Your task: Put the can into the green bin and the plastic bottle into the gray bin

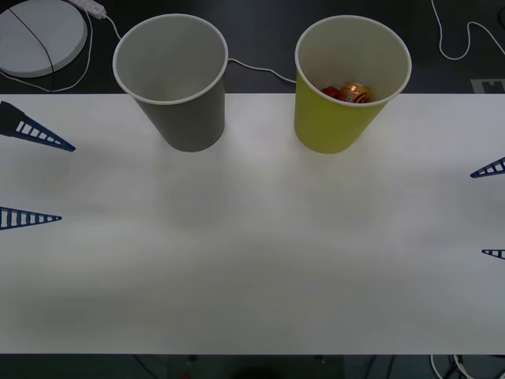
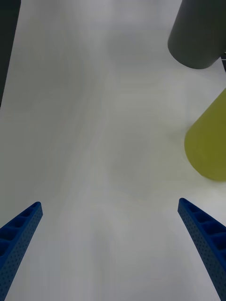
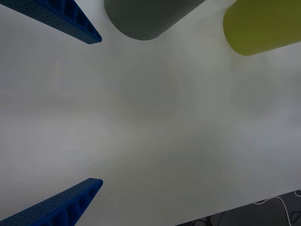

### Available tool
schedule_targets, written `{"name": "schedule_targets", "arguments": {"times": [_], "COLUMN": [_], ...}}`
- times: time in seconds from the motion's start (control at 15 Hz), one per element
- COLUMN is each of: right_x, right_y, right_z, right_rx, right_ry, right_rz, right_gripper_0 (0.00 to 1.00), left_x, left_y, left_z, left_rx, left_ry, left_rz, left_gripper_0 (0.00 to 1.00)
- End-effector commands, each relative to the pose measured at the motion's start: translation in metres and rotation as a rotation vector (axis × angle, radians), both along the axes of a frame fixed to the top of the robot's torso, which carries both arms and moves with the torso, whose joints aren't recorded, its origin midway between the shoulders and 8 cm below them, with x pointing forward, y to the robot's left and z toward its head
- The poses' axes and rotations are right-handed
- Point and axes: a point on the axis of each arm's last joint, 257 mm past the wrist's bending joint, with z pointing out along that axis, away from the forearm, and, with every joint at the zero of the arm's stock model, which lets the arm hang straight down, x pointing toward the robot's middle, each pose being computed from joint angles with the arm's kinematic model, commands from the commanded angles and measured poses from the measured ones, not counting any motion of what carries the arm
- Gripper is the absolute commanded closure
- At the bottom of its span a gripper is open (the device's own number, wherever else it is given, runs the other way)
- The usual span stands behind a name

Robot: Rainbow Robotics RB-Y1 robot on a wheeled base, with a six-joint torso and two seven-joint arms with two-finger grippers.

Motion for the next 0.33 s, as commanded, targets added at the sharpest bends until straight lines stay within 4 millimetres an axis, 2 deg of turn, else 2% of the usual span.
{"name": "schedule_targets", "arguments": {"times": [0.07,0.33], "right_x": [0.0010,0.0010], "right_y": [-0.0018,-0.0018], "right_z": [-0.0009,-0.0009], "right_rx": [-0.006,-0.006], "right_ry": [0.002,0.002], "right_rz": [-0.008,-0.008], "right_gripper_0": [0.00,0.00], "left_x": [0.0000,0.0000], "left_y": [0.0000,0.0000], "left_z": [0.0000,0.0000], "left_rx": [0.000,0.000], "left_ry": [0.000,0.000], "left_rz": [0.000,0.000], "left_gripper_0": [0.00,0.00]}}
